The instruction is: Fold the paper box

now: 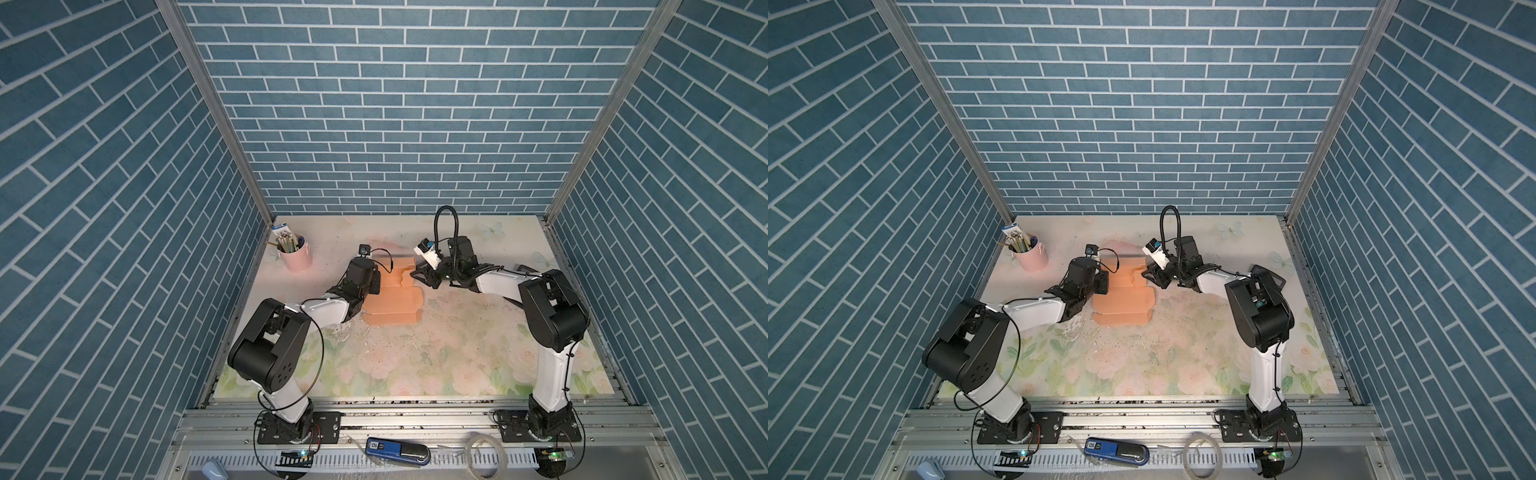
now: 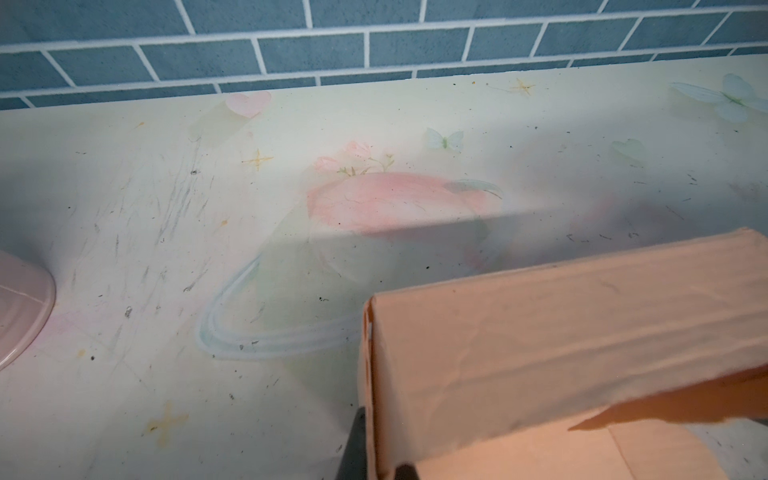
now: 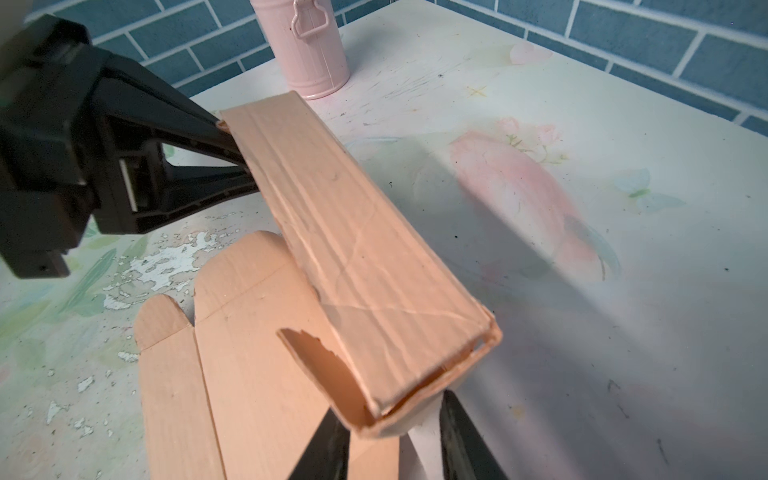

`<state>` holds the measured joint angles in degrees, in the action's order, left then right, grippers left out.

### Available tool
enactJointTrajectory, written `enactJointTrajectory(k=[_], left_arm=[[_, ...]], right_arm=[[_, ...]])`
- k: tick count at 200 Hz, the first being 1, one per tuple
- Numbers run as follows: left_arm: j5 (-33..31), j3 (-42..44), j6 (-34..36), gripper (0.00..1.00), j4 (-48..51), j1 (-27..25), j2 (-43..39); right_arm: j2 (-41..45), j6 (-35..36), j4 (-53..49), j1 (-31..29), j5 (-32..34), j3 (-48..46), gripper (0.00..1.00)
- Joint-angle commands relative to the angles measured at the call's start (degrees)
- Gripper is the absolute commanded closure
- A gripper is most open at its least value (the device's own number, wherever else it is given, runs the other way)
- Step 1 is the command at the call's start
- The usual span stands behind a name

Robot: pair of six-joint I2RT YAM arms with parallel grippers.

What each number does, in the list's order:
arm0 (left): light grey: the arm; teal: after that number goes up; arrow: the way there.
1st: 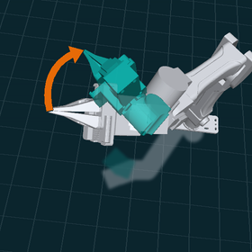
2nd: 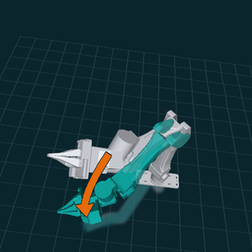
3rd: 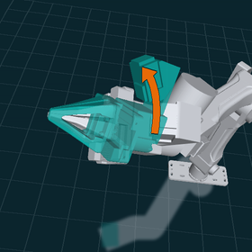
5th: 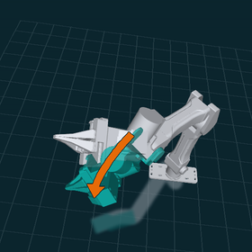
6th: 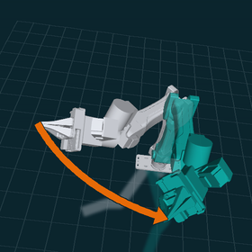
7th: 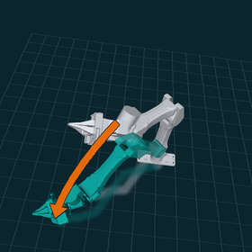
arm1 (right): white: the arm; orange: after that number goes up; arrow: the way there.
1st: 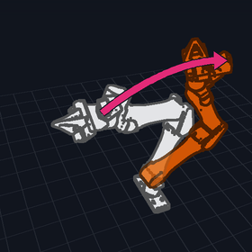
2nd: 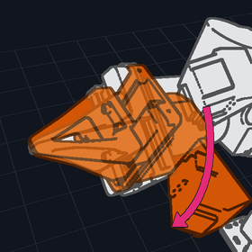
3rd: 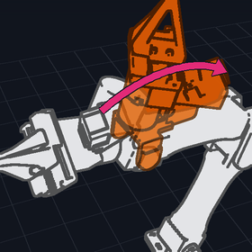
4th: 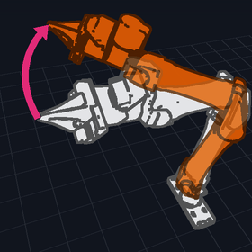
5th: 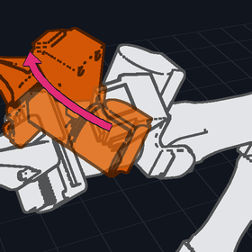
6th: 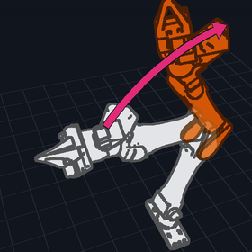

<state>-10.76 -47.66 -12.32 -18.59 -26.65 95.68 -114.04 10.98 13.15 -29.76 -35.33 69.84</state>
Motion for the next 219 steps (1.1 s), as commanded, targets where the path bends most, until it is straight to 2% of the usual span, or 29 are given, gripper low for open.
enactJointTrajectory(k=[1,47,118,132,160,176,203,219], left_arm=[[1.06,-1.73,-0.78,1.0,1.76,-0.39,0.73],[1.46,-1.3,-1.35,1.0,1.81,-0.35,-0.49],[2.67,-0.07,-2.09,1.0,1.09,-0.33,-2.16],[2.86,0.08,-2.42,1.0,1.09,-0.4,-2.34],[3.15,-0.11,-3.23,1.0,1.68,-0.35,-2.51],[3.03,-0.43,-4.0,1.0,2.57,-0.33,-2.51],[2.89,-1.12,-5.4,1.0,4.21,-0.42,-1.92],[2.25,-1.48,-6.5,1.0,5.5,-0.52,-1.99]], right_arm=[[-1.19,1.85,-1.65,-0.89,2.42,1.27,0.64],[0.43,-1.45,4.67,-2.47,12.72,-2.59,0.63],[1.27,-4.33,14.02,-4.87,24.69,-5.55,0.66],[1.27,-5.4,15.52,-5.12,26.72,-5.81,0.7],[1.51,-7.4,18.7,-5.74,29.7,-7.35,0.87],[1.95,-8.27,20.13,-5.96,31.0,-8.67,0.89],[2.59,-9.19,20.94,-6.78,34.66,-10.24,1.0],[2.99,-9.63,21.53,-7.28,36.64,-11.0,1.0]])
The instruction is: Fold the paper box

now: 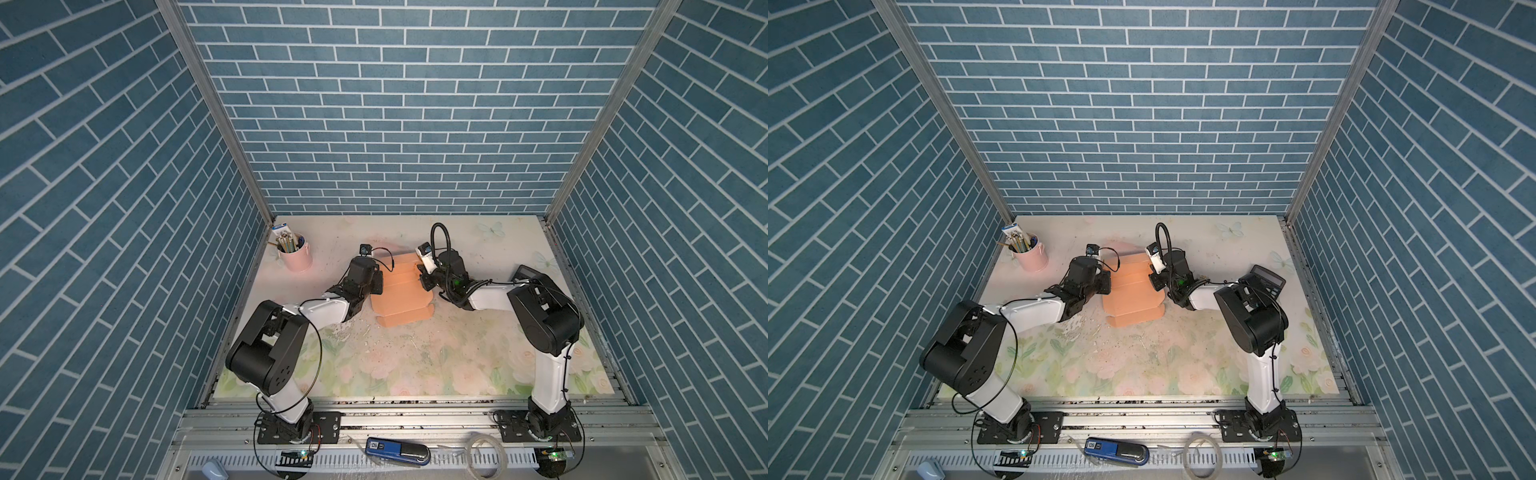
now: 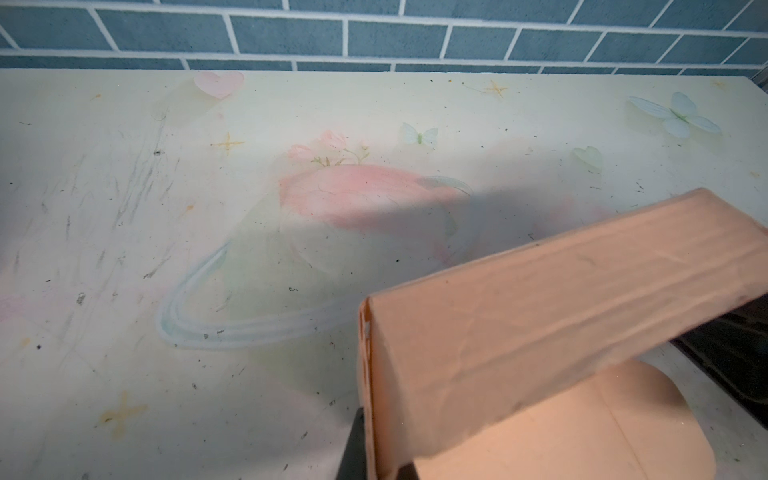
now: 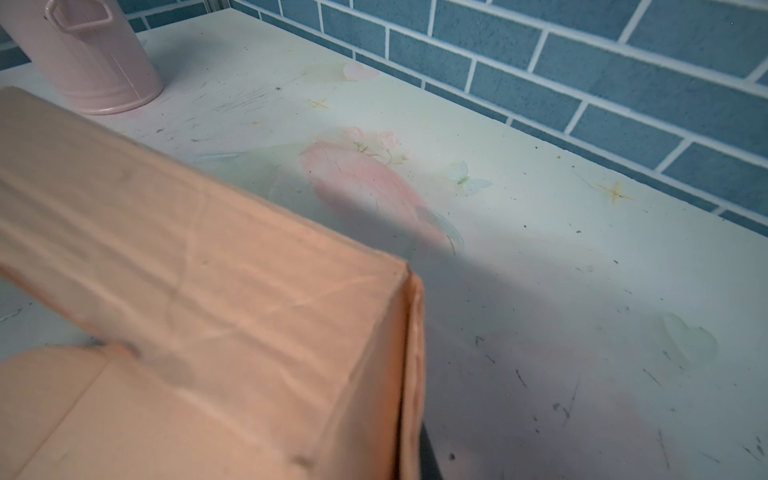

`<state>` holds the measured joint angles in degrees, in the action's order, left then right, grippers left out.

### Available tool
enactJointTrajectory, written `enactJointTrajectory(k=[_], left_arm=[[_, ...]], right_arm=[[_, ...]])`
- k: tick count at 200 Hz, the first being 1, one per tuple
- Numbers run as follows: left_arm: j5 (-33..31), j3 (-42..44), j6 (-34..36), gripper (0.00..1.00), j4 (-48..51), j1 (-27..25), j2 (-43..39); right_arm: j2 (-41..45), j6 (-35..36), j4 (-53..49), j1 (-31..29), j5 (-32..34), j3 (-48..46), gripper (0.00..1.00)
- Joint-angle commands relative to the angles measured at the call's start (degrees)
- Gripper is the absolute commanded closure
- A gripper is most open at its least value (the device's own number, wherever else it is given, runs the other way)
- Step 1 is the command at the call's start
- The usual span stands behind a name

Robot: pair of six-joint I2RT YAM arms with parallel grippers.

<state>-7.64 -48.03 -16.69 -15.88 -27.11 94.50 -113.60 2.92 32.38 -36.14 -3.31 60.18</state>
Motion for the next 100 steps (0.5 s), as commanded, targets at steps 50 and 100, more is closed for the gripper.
enactJointTrajectory(k=[50,100], left_arm=[[-3.33,-4.79,-4.83,1.0,8.42,-1.6,-0.64],[-4.91,-7.11,-7.09,1.0,14.71,-2.68,-1.61]], right_arm=[[2.43,-4.41,2.54,-3.78,15.86,-0.89,1.0],[2.17,-7.32,-1.16,-5.42,29.85,0.03,1.0]])
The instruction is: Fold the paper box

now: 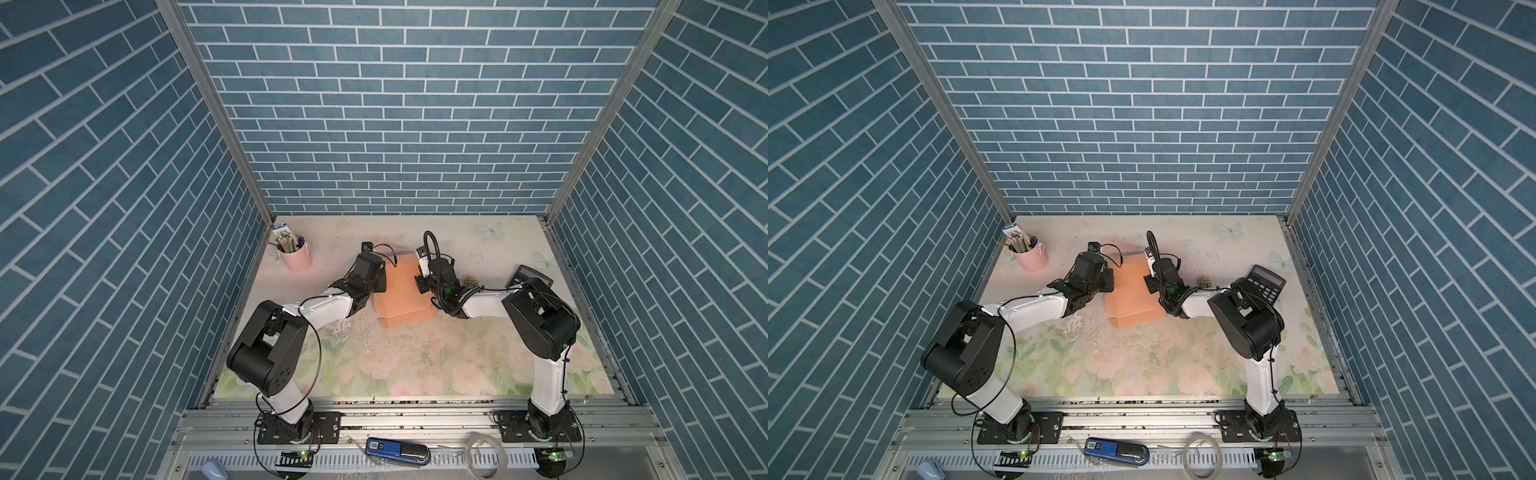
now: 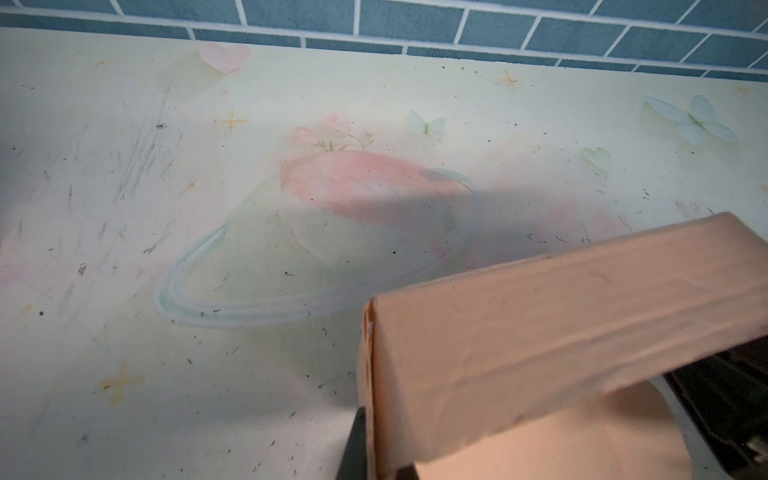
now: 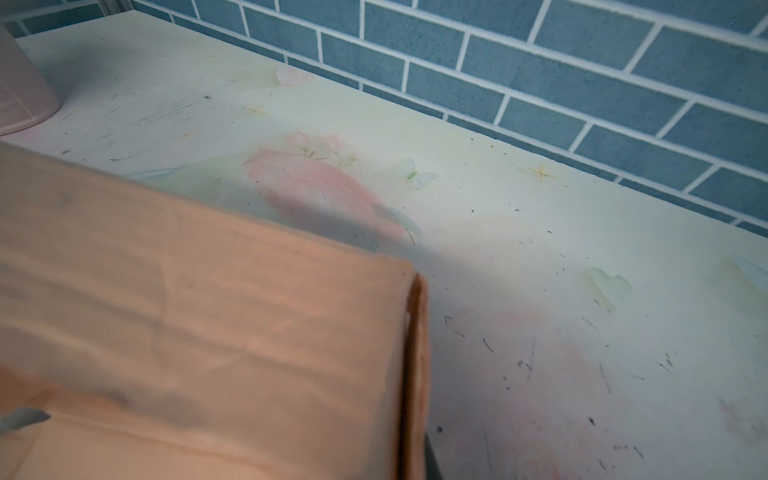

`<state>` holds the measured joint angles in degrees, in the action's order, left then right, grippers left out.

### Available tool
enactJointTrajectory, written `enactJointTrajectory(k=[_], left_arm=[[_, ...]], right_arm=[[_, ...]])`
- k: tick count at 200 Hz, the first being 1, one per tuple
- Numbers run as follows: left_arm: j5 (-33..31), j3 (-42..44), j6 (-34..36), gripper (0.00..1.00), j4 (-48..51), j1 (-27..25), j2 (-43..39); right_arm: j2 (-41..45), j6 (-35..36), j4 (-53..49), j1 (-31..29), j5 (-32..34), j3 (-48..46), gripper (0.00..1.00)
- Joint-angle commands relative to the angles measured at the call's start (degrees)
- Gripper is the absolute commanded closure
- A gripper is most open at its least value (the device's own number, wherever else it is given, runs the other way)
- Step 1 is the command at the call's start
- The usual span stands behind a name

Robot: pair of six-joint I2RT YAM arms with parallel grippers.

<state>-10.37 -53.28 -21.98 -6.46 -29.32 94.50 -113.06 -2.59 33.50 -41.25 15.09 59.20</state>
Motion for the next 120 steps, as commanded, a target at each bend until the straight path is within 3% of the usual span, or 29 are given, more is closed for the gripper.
enactJointTrajectory(k=[1,66,104,120], left_arm=[[-2.19,-1.89,-1.82,1.0,5.39,-0.47,-1.65],[-2.55,-5.84,-2.65,1.0,10.28,-2.88,-1.47],[-2.55,-6.65,-2.72,1.0,11.38,-3.02,-0.76],[-2.2,-6.84,-2.92,1.0,11.51,-3.08,-0.44]], right_arm=[[1.62,-1.81,-2.42,-0.35,11.67,1.1,1.0],[-1.28,-1.7,-5.76,-2.74,25.06,5.77,1.0],[-1.03,-4.03,-5.25,-3.1,24.36,5.75,1.0],[-0.61,-6.01,-5.11,-2.87,20.53,5.07,1.0]])
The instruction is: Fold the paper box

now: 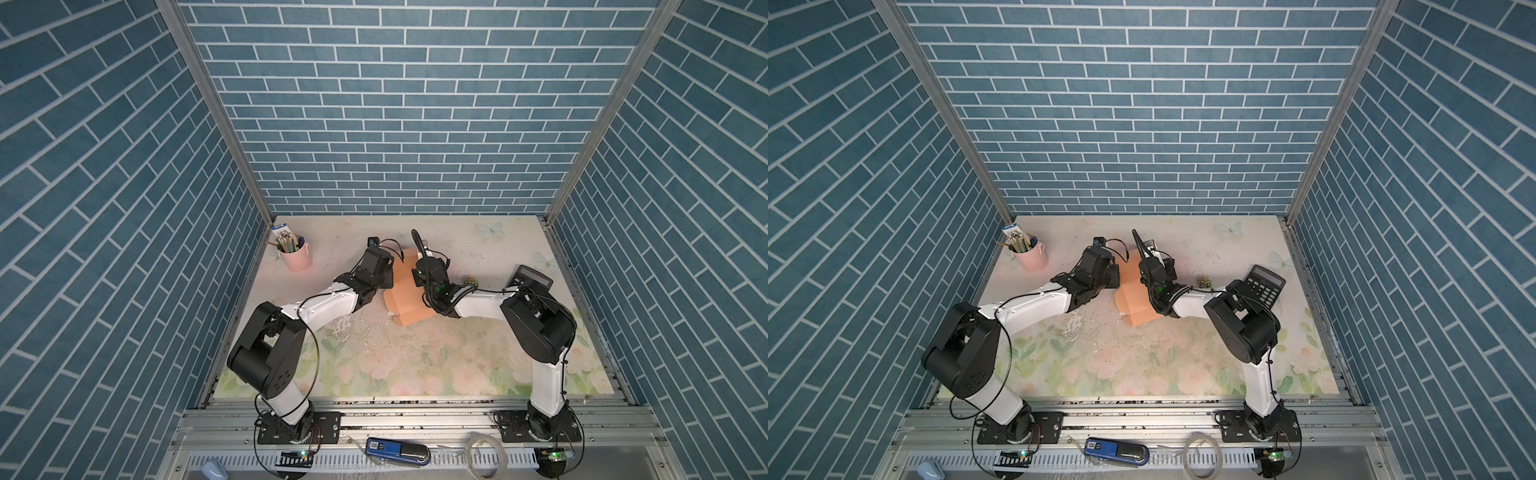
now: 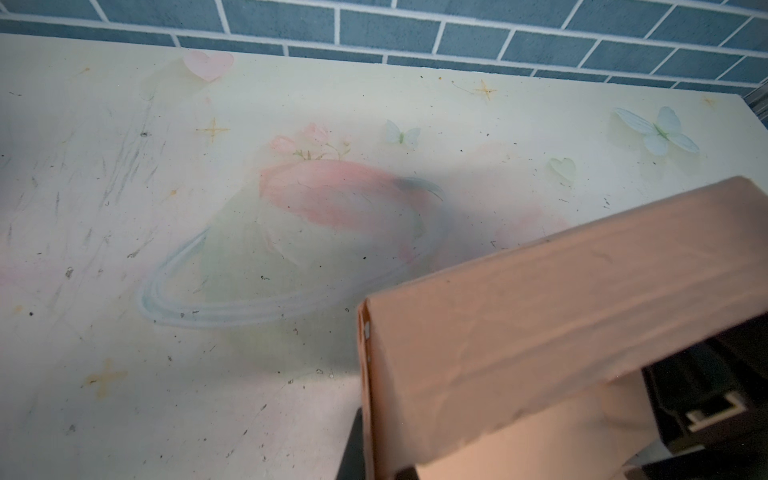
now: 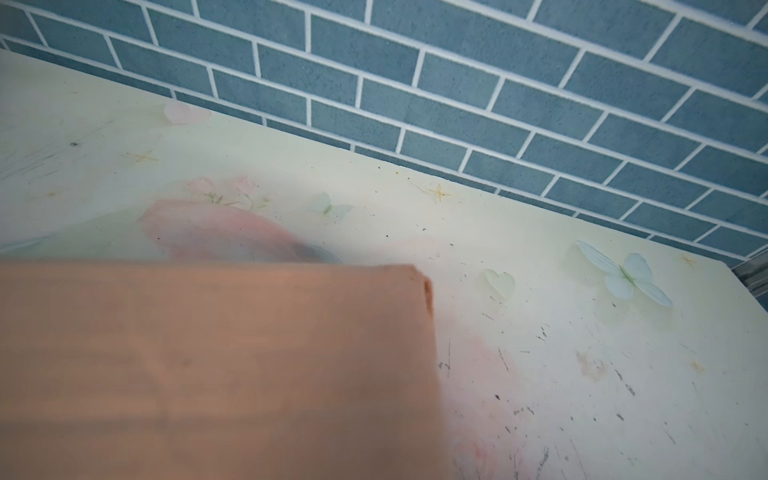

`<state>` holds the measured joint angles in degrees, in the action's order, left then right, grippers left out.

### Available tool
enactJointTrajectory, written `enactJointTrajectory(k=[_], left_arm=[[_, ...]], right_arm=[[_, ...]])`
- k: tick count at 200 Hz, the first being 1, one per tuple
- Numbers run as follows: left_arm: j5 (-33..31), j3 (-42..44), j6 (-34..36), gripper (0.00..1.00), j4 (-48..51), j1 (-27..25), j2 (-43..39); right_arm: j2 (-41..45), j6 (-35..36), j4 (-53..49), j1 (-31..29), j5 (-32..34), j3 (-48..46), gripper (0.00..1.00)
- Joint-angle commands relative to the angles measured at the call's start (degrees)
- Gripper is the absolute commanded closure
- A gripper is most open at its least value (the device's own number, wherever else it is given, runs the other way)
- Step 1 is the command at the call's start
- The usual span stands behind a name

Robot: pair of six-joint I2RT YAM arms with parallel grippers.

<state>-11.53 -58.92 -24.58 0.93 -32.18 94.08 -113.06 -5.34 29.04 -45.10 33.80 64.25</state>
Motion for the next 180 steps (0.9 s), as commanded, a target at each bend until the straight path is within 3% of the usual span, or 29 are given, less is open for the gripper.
enactJointTrajectory(k=[1,30,58,76,139,180], left_arm=[[-1.04,-1.2,-0.26,1.0,4.19,-0.23,0.01],[-1.64,-1.47,-0.11,1.0,5.42,-0.26,0.9],[-1.97,-1.38,0.04,1.0,5.92,-0.32,1.39],[-1.91,-1.51,0.04,1.0,5.84,-0.25,1.82],[-1.74,-1.47,0.37,1.0,5.74,-0.26,2.53],[-1.68,-1.46,0.3,1.0,5.87,-0.27,2.94]], right_arm=[[-0.56,-3.3,-0.65,0.98,1.63,0.01,1.0],[1.8,-5.55,-2.7,1.51,-6.13,-1.41,0.98],[6.09,-3.95,-2.07,2.01,-13.22,-5.45,0.67],[9.23,-1.91,-1.1,2.32,-15.97,-8.91,0.58],[18.12,-1.18,11.02,5.04,-30.5,-22.31,0.51],[16.84,-2.13,12.82,5.8,-33.13,-23.09,0.52]])
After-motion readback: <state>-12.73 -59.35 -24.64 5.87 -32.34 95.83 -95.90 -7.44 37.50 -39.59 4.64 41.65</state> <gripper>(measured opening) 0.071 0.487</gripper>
